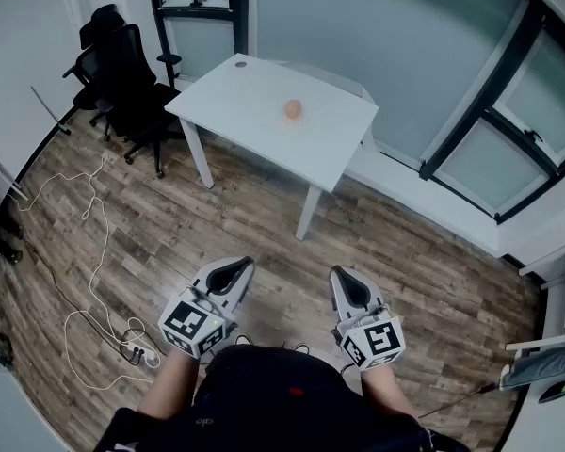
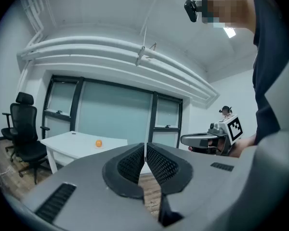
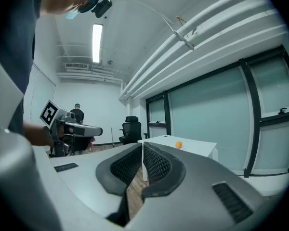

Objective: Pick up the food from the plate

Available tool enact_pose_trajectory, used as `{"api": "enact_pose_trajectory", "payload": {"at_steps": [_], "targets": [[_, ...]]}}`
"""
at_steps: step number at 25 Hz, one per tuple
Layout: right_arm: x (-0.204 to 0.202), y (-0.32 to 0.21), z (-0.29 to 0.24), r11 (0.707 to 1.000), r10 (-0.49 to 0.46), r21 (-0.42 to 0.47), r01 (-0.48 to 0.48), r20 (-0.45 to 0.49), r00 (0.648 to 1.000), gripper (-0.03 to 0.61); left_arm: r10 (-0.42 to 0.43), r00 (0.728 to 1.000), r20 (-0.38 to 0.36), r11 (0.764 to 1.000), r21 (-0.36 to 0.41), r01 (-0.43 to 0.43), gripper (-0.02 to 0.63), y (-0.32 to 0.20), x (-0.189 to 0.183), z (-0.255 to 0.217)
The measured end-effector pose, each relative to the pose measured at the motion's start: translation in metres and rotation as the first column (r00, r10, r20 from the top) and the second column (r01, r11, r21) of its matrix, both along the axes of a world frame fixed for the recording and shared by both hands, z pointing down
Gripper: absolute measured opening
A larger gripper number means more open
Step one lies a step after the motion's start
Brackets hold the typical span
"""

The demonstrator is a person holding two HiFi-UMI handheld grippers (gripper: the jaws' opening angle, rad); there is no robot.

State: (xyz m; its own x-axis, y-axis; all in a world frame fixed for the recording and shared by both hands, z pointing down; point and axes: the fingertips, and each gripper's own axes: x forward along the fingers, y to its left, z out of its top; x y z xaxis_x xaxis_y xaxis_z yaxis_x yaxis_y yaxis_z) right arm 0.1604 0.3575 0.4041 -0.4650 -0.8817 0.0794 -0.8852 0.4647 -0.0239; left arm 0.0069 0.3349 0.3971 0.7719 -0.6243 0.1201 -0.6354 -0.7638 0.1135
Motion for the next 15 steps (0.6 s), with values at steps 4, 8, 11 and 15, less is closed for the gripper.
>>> {"api": "enact_pose_trajectory", "payload": {"at_steps": [4, 8, 11, 15], "targets": [[-0.010, -0.008, 0.002, 1.000, -0.013, -0.006, 0.013, -0.004, 1.000, 0.031, -0.010, 1.000, 0.004, 1.000, -0.008, 0.010, 0.034, -0.002, -0.009, 0.003], [-0.019, -0.012, 0.003, 1.000, -0.022, -0.013, 0.021, -0.011, 1.000, 0.031, -0.015, 1.000, 0.005, 1.000, -0.014, 0.015, 0.034, -0.001, -0.018, 0.005], [-0.025, -0.016, -0.001, 1.000, -0.021, 0.000, 0.021, 0.014, 1.000, 0.031, -0.021, 1.000, 0.001, 1.000, -0.018, 0.021, 0.034, -0.004, -0.026, 0.005], [-0.035, -0.020, 0.000, 1.000, -0.015, 0.005, 0.015, 0.035, 0.999, 0.031, -0.019, 1.000, -0.012, 1.000, -0.020, 0.018, 0.034, -0.003, -0.039, 0.006]]}}
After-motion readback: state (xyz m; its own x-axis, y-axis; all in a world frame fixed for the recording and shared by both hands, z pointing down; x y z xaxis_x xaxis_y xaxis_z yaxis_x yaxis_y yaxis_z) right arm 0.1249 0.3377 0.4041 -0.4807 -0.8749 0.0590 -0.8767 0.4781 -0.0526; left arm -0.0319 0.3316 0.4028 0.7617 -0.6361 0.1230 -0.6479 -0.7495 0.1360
